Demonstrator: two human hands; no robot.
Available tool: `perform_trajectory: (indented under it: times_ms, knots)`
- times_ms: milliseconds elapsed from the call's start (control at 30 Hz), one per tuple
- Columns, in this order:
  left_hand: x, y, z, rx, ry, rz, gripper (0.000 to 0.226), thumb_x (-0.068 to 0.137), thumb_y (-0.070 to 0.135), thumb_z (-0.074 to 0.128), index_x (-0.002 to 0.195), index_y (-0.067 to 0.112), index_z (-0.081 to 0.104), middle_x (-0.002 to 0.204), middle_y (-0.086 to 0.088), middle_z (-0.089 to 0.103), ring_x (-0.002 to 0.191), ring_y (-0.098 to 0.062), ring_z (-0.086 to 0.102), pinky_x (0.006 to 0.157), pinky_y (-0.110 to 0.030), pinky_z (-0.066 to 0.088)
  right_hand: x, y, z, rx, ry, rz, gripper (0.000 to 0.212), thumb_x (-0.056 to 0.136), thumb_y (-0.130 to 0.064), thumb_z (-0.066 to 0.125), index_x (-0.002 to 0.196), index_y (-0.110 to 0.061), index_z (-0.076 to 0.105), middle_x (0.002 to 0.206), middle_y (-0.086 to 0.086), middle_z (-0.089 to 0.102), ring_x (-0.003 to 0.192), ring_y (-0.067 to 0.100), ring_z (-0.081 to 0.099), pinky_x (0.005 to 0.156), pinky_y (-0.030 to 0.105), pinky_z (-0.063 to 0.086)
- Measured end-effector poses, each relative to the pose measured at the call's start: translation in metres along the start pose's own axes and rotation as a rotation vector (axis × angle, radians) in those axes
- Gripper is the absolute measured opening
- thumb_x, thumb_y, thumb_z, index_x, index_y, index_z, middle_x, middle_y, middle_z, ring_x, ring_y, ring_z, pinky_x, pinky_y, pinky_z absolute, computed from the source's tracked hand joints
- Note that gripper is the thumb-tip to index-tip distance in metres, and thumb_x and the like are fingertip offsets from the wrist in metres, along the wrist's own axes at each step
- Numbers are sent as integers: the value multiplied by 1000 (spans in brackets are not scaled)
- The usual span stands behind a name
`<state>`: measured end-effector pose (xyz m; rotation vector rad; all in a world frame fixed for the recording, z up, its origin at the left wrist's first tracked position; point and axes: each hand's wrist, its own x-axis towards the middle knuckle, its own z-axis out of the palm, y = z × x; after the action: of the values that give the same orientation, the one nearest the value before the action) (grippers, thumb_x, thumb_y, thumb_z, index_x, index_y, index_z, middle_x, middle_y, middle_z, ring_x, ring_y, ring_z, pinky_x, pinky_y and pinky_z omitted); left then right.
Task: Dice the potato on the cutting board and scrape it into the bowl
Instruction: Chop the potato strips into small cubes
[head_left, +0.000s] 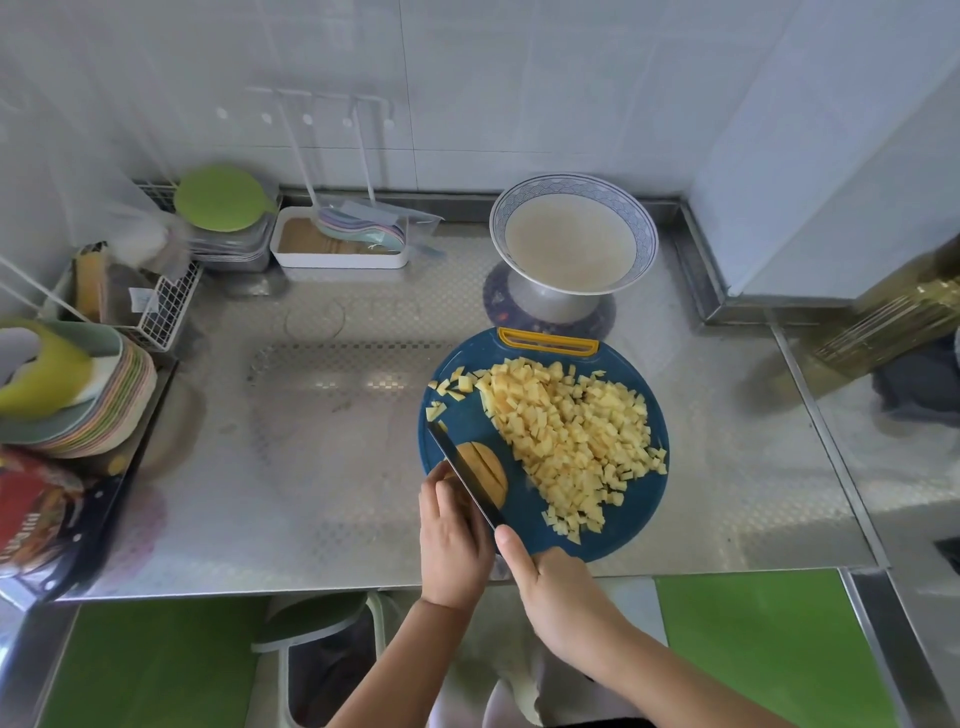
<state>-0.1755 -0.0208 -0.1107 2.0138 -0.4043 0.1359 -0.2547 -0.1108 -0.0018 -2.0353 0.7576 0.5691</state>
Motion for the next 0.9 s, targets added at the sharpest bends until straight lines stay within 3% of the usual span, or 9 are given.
perform_trajectory:
  times_ms: [133,267,467,600,767,900]
  knots:
    - [2,1,-2,-22,-25,-24,27,90,23,40,117,17,43,120,-12,49,111,-24,51,92,-17,40,7,-5,2,-100,-10,85,66,98,-66,18,65,-14,42,62,0,43,59,15,48,61,28,39]
    - [1,-1,-2,-26,-25,6,23,91,22,42,114,16,44,121,-10,48,113,-20,49,93,-11,37,12,-9,2,-64,-4,111,69,97,-66,18,58,-14,40,57,1,42,52,14,45,52,27,35]
    - [0,-3,0,-13,-42,-12,27,92,16,48,119,13,45,124,-8,47,114,-22,52,93,-28,48,22,-3,7,9,11,118,69,95,-70,21,55,-16,39,51,-2,40,47,13,41,48,25,32]
    - [1,-3,-2,-3,-50,-8,30,93,23,45,121,12,45,126,-8,46,115,-24,52,93,-32,50,32,4,12,1,28,81,70,96,-67,23,52,-14,39,50,-2,42,52,16,45,56,29,35]
    - [1,1,-3,36,-39,26,28,93,25,42,119,14,43,127,-5,43,115,-21,49,96,-29,45,44,9,11,-64,53,56,68,100,-60,23,53,-13,37,55,1,43,54,15,43,55,27,33]
    - [2,1,-3,32,-37,12,27,94,26,42,119,15,42,128,-7,44,117,-21,50,97,-27,46,49,16,12,8,12,74,70,94,-68,23,52,-14,36,50,0,41,51,17,42,57,31,33]
